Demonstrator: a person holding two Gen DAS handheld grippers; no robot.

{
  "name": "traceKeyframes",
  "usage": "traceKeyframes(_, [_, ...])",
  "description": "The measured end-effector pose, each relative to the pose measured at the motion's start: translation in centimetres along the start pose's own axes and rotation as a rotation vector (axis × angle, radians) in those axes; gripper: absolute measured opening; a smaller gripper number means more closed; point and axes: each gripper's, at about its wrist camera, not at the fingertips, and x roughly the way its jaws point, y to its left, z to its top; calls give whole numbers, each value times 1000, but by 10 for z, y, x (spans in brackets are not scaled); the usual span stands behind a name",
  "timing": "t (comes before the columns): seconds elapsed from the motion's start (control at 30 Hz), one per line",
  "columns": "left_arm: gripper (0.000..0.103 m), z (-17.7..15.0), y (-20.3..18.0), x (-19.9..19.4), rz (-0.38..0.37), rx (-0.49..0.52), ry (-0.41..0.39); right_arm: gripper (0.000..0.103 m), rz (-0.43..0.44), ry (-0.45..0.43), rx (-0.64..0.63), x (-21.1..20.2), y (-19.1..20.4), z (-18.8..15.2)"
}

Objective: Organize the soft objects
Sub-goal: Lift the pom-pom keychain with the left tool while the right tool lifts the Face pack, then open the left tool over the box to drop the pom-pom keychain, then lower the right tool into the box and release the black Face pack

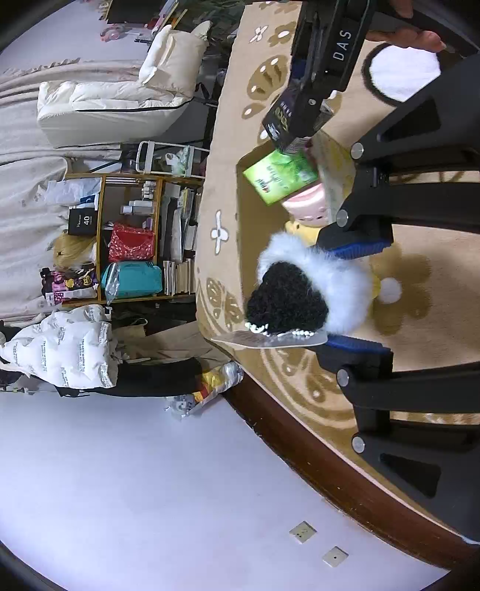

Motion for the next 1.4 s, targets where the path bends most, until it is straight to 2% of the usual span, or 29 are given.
traceKeyframes(0.17, [34,22,8,11,-2,-33,9,50,10,-32,-38,6,8,23])
traceKeyframes(0.27, [34,34,13,21,16,-33,3,32,16,-46,-73,12,14,34])
traceKeyframes(0.33, [34,38,16,31,11,-35,21,32,20,-34,-86,20,17,40])
traceKeyframes(0.53, [36,37,16,66,-96,-55,109,32,22,7,-87,36,17,37])
traceKeyframes(0.67, [37,31,7,83,-109,-33,155,33,17,20,-76,38,14,34])
traceKeyframes(0.7, [38,30,5,86,-112,-23,169,33,13,23,-73,38,14,33])
traceKeyframes(0.73, [46,30,3,88,-110,-20,171,33,11,24,-72,38,13,32])
traceKeyframes(0.77, [59,29,2,88,-101,-16,169,36,9,26,-70,37,12,31])
traceKeyframes(0.8, [62,29,2,87,-90,-16,158,41,7,29,-68,37,12,30])
traceKeyframes(0.93, [67,27,4,86,-72,-18,170,54,-6,42,-52,33,8,26])
traceKeyframes(1.0, [73,25,7,82,-58,-22,175,63,-12,48,-46,30,7,24])
traceKeyframes(1.1, [83,23,9,70,-14,2,162,71,-19,50,-37,23,6,20])
traceKeyframes(1.2, [90,20,13,56,4,5,163,75,-27,61,-32,18,5,17])
traceKeyframes(1.4, [100,15,24,24,39,-38,148,75,-45,125,-20,15,5,-1])
